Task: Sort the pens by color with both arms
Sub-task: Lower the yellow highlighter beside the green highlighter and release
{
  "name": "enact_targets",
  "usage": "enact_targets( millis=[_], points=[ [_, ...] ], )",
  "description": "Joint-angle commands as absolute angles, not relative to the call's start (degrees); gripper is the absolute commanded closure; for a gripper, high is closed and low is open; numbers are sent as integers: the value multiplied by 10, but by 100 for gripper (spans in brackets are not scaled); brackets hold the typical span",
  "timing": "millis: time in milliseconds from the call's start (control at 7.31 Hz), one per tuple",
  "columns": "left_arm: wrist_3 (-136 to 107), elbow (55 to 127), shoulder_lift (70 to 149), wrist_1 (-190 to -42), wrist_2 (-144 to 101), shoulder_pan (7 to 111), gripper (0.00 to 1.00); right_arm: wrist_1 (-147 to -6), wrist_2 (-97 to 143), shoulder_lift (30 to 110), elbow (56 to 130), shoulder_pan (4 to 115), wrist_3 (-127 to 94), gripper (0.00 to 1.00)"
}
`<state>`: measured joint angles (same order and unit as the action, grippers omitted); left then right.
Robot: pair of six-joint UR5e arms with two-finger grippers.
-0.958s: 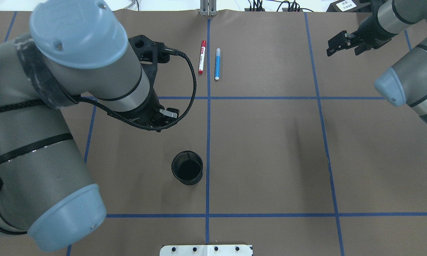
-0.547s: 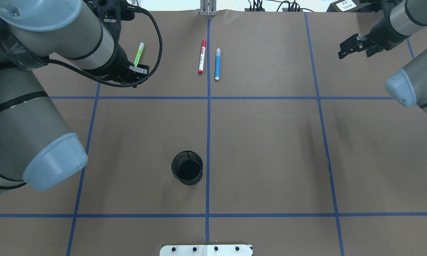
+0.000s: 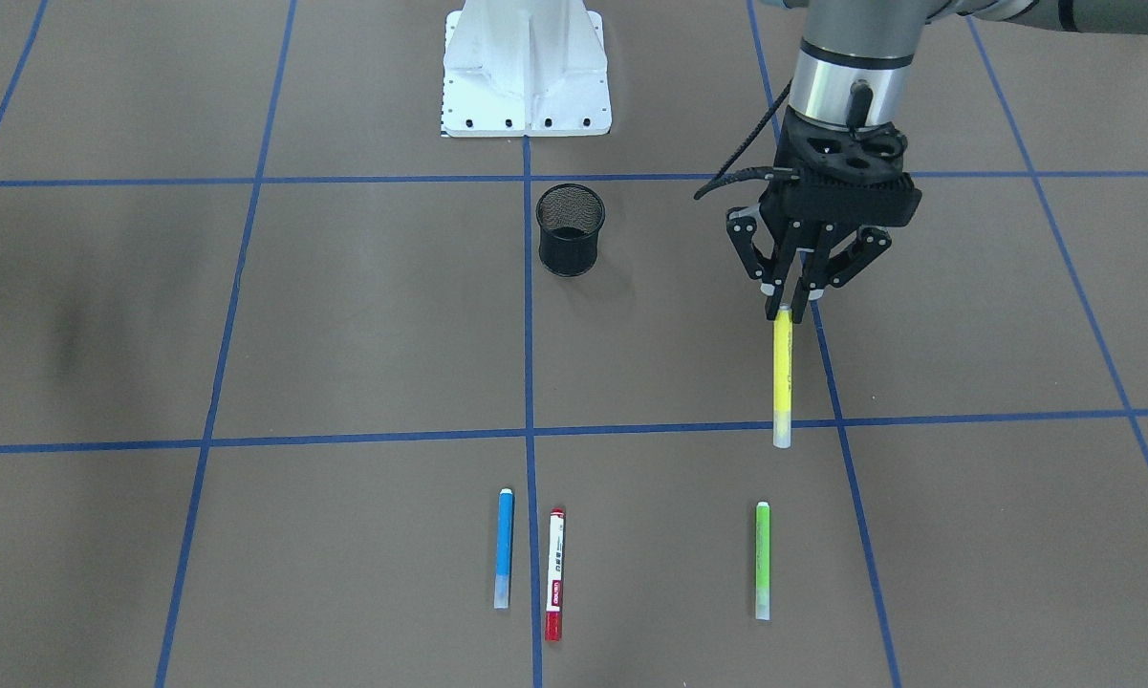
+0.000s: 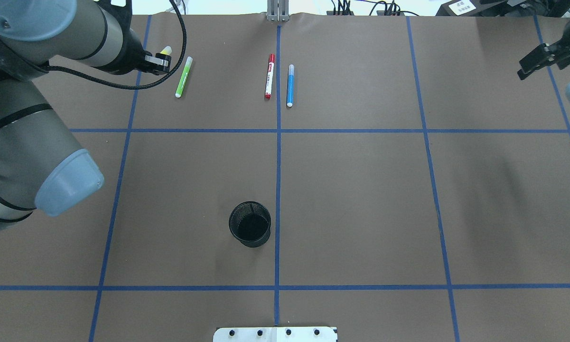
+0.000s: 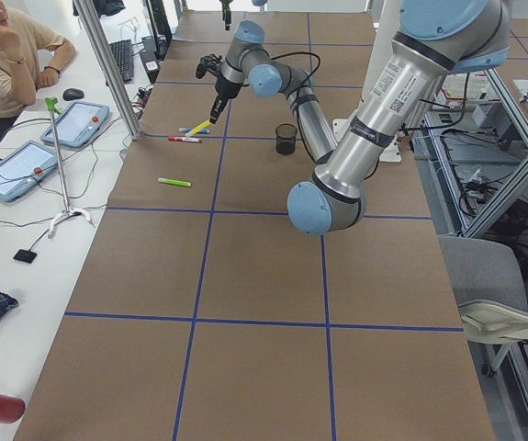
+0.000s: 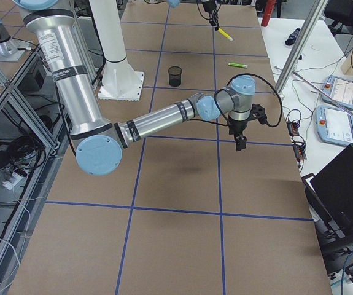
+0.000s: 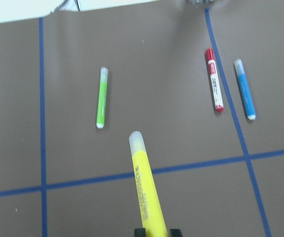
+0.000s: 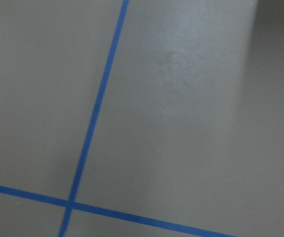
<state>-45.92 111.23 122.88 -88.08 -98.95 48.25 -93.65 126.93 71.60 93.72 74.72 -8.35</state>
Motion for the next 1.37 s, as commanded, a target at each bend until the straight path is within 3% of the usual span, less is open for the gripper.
enact_targets(
  millis=[0,410,958,1231],
  points=[
    [-425,1045,1188,-1016,-947,496,100,-1029,1268,717,936,793,38,1],
    [-416,835,1178,-1287,-943,533,100,-1040,1268,722,932,795,33,1],
    [-408,600,1244,-1500,-908,517,100,-1038,1267,719,930,795,31,1],
    [-388,587,1246,-1534,-908,487,100,-1037,1267,718,930,795,31,1]
  ],
)
